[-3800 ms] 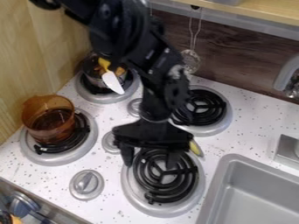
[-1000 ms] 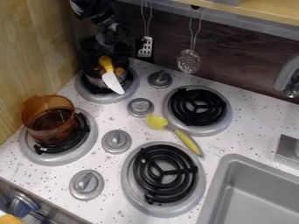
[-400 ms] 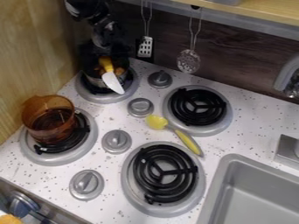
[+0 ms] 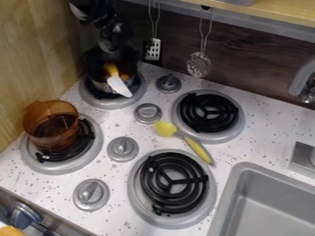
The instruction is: Move the white knife with yellow handle from the silver pot to the orange plastic pot below it
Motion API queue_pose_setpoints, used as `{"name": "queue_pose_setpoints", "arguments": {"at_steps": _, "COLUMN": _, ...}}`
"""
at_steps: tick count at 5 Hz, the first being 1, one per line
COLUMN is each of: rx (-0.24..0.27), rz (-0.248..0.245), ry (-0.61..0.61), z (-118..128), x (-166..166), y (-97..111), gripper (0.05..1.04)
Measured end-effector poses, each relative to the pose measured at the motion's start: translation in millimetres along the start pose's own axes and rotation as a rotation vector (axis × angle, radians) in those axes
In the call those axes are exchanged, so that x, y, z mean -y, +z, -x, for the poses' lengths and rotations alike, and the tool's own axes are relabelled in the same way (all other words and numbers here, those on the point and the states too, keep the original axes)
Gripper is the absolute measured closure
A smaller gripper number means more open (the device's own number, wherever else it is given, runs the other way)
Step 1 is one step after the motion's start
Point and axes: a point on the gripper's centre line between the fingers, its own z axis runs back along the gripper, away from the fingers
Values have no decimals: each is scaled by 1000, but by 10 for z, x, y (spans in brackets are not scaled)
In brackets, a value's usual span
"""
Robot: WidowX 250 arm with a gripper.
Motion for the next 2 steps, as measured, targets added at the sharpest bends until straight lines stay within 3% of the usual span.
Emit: {"name": "queue_pose_setpoints", "arguments": {"at_steps": 2, "rx": 1, "rz": 12, "ry": 7, "z": -35, "x": 10, "y": 1, "gripper": 669}}
